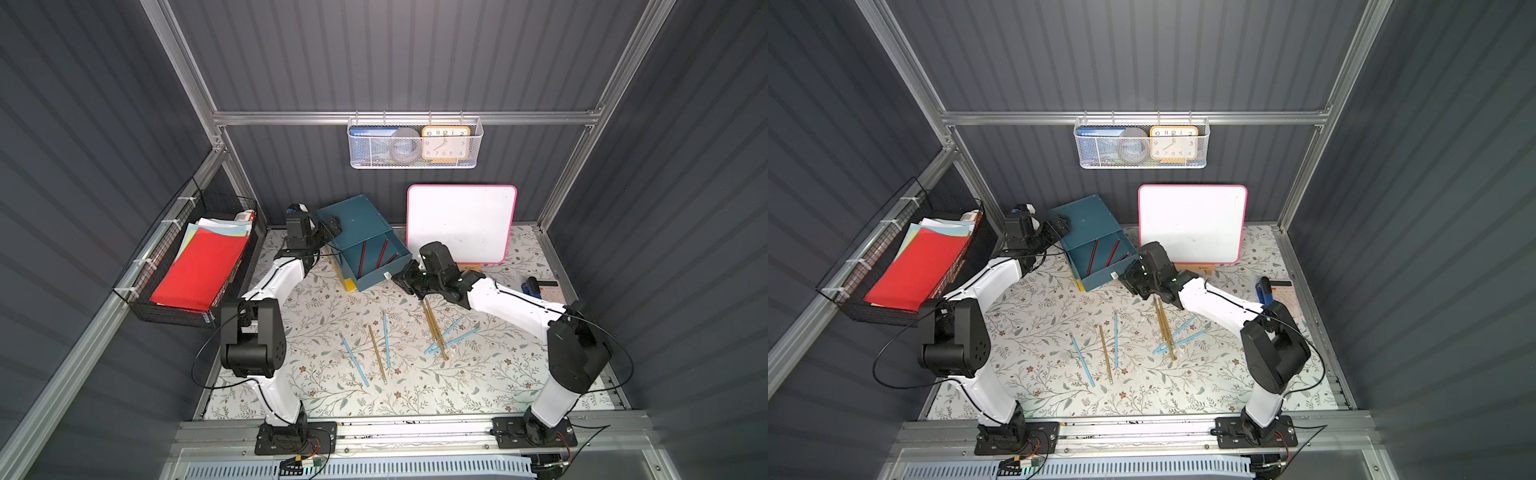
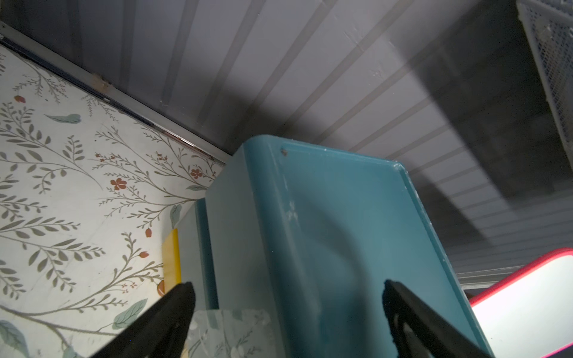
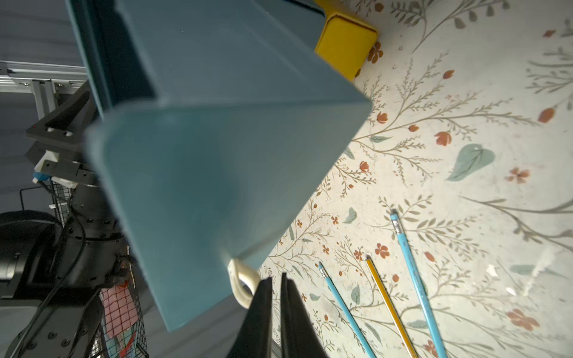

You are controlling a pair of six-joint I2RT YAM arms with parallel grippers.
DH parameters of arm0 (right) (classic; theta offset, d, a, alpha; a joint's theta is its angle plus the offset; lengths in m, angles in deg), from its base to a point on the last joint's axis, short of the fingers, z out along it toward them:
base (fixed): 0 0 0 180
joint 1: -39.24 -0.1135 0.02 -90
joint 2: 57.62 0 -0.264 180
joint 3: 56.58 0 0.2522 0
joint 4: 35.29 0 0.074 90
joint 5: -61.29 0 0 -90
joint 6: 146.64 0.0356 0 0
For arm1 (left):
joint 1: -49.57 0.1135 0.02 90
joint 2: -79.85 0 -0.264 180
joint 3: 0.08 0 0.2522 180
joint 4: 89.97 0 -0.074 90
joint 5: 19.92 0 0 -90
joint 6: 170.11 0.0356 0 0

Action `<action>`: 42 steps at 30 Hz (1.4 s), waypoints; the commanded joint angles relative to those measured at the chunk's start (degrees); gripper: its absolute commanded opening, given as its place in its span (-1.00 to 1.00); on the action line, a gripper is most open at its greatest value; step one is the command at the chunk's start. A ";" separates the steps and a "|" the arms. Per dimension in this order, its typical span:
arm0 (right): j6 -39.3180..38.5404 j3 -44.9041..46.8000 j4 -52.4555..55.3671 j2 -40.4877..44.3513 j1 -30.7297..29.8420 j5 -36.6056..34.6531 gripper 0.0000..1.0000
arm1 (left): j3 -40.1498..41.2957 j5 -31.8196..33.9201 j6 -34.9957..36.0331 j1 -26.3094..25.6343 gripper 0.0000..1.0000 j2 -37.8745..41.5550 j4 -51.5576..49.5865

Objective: Please place the pencils in the drawer according to their color
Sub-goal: Close the drawer in the storage box.

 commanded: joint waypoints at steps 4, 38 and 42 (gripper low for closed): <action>2.82 -6.84 -4.67 -5.87 0.14 -0.22 -0.76 | 1.82 1.17 1.15 -0.08 1.00 1.77 -0.52; 13.93 -28.00 -11.99 -25.14 -0.02 2.16 -0.82 | 7.02 -0.35 0.94 -0.12 1.00 2.98 2.00; 13.95 -28.19 -12.17 -25.51 -0.02 2.61 -0.82 | 7.28 -0.53 0.98 -0.05 1.00 3.08 2.14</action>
